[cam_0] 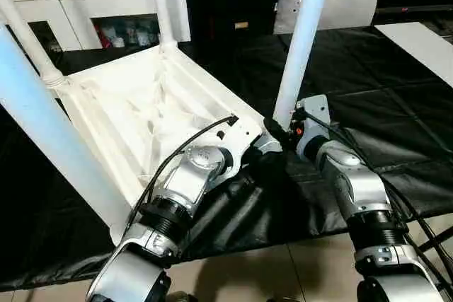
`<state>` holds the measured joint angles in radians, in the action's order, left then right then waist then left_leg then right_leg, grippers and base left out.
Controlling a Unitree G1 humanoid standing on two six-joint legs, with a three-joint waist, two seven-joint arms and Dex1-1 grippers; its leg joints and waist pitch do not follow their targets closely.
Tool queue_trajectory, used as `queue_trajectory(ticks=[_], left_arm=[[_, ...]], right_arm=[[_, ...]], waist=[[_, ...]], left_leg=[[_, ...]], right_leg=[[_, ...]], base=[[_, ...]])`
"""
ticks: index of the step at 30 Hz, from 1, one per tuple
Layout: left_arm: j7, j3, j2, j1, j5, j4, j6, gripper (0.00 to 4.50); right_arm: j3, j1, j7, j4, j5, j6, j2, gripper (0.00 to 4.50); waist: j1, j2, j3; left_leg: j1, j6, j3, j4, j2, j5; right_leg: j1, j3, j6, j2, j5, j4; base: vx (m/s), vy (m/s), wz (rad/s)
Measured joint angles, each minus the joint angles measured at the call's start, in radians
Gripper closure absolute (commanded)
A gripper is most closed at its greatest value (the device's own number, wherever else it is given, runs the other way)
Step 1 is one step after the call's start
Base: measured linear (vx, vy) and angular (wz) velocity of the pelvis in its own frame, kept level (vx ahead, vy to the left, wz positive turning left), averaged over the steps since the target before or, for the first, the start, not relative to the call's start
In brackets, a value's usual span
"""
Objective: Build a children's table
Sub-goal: Rotate leg to tighten
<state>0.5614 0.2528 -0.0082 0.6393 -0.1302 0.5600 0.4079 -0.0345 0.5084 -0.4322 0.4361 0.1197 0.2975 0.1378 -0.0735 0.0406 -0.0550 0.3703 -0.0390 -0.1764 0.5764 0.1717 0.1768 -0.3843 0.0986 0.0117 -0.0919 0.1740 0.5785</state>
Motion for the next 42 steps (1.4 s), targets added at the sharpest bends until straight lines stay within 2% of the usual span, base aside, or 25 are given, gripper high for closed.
queue_trajectory(ticks=[5, 7, 9, 10, 13, 16, 20, 25, 32, 35, 37, 42], left_arm=[[0.078, 0.058, 0.075, -0.005, -0.004, -0.001, -0.097, 4.5], [0.1, 0.056, 0.105, -0.005, -0.006, -0.001, -0.125, 4.5], [0.138, 0.056, 0.13, -0.005, -0.004, -0.001, -0.155, 4.5], [0.175, 0.059, 0.15, -0.005, -0.002, -0.001, -0.181, 4.5], [0.235, 0.06, 0.196, -0.01, -0.001, -0.001, -0.223, 4.5], [0.304, 0.083, 0.243, -0.01, 0.002, 0.0, -0.273, 4.5], [0.48, 0.117, 0.341, -0.019, 0.026, -0.014, -0.358, 4.5], [0.574, 0.14, 0.369, -0.019, 0.026, -0.028, -0.396, 4.5], [0.699, 0.181, 0.402, -0.024, 0.046, -0.061, -0.433, 4.5], [0.728, 0.19, 0.401, -0.024, 0.048, -0.067, -0.439, 4.5], [0.742, 0.194, 0.401, -0.024, 0.048, -0.071, -0.44, 4.5], [0.75, 0.202, 0.4, -0.024, 0.048, -0.076, -0.44, 4.5]], right_arm=[[0.007, -0.053, -0.196, -0.023, 0.041, -0.033, 0.116, 0.72], [0.009, -0.08, -0.263, -0.022, 0.048, -0.037, 0.144, 0.46], [0.01, -0.089, -0.319, -0.021, 0.063, -0.039, 0.172, 0.39], [0.008, -0.088, -0.362, -0.021, 0.074, -0.047, 0.206, 0.17], [-0.006, -0.085, -0.419, -0.023, 0.083, -0.072, 0.268, 0.02], [0.005, -0.09, -0.504, -0.024, 0.09, -0.083, 0.312, 0.02], [0.013, -0.115, -0.701, -0.044, 0.127, -0.068, 0.424, 0.02], [0.057, -0.116, -0.785, -0.065, 0.124, -0.138, 0.433, 0.02], [0.102, -0.118, -0.896, -0.082, 0.148, -0.157, 0.433, 0.75], [0.119, -0.117, -0.915, -0.082, 0.149, -0.157, 0.428, 0.82], [0.129, -0.116, -0.93, -0.08, 0.15, -0.157, 0.411, 1.15], [0.165, -0.115, -0.95, -0.072, 0.149, -0.16, 0.376, 1.6]], waist=[[-0.012, 0.0, 0.0], [-0.012, 0.0, -0.001], [-0.014, 0.0, 0.0], [-0.018, 0.001, 0.0], [-0.02, 0.001, 0.0], [-0.023, 0.001, 0.0], [-0.041, 0.001, 0.0], [-0.063, 0.001, 0.0], [-0.085, 0.001, 0.0], [-0.092, 0.001, 0.0], [-0.093, 0.001, 0.0], [-0.094, 0.001, 0.0]], left_leg=[[0.002, 0.0, -0.001, 0.0, 0.0, 0.0], [0.005, 0.0, -0.001, -0.001, 0.0, 0.0], [0.013, 0.0, -0.001, 0.0, 0.0, 0.0], [0.017, 0.005, -0.001, 0.001, 0.001, -0.003], [0.017, 0.006, -0.001, 0.002, 0.001, -0.004], [0.017, 0.006, -0.002, 0.003, 0.001, -0.004], [0.017, 0.006, -0.002, 0.003, 0.001, -0.003], [0.016, 0.005, -0.003, 0.007, 0.002, -0.003], [0.017, 0.002, -0.003, 0.01, 0.002, 0.0], [0.016, 0.002, -0.004, 0.011, 0.002, 0.0], [0.016, 0.002, -0.004, 0.012, 0.002, 0.0], [0.015, 0.001, -0.004, 0.014, 0.002, 0.0]], right_leg=[[-0.001, 0.0, -0.001, 0.0, 0.001, -0.001], [-0.005, 0.0, 0.002, 0.0, -0.001, -0.001], [-0.012, 0.0, 0.003, 0.0, -0.002, 0.001], [-0.016, 0.0, 0.004, 0.0, -0.003, 0.002], [-0.016, 0.0, 0.004, 0.0, -0.002, 0.002], [-0.016, 0.0, 0.004, 0.0, -0.003, 0.002], [-0.015, 0.0, 0.004, 0.0, -0.003, 0.002], [-0.015, -0.001, 0.004, -0.001, -0.003, 0.005], [-0.014, -0.001, 0.004, -0.001, -0.003, 0.007], [-0.014, -0.001, 0.004, -0.002, -0.003, 0.009], [-0.014, -0.002, 0.004, -0.002, -0.002, 0.012], [-0.015, -0.002, 0.004, -0.002, -0.002, 0.015]], base=[[0.0, 0.0, 0.0], [0.0, 0.0, 0.0], [0.0, 0.0, 0.0], [0.0, 0.0, 0.0], [0.0, 0.0, 0.0], [0.0, 0.0, 0.0], [0.0, 0.0, 0.0], [0.0, 0.0, 0.0], [0.0, 0.0, 0.0], [0.0, 0.0, 0.0], [0.0, 0.0, 0.0], [0.0, 0.0, 0.0]])
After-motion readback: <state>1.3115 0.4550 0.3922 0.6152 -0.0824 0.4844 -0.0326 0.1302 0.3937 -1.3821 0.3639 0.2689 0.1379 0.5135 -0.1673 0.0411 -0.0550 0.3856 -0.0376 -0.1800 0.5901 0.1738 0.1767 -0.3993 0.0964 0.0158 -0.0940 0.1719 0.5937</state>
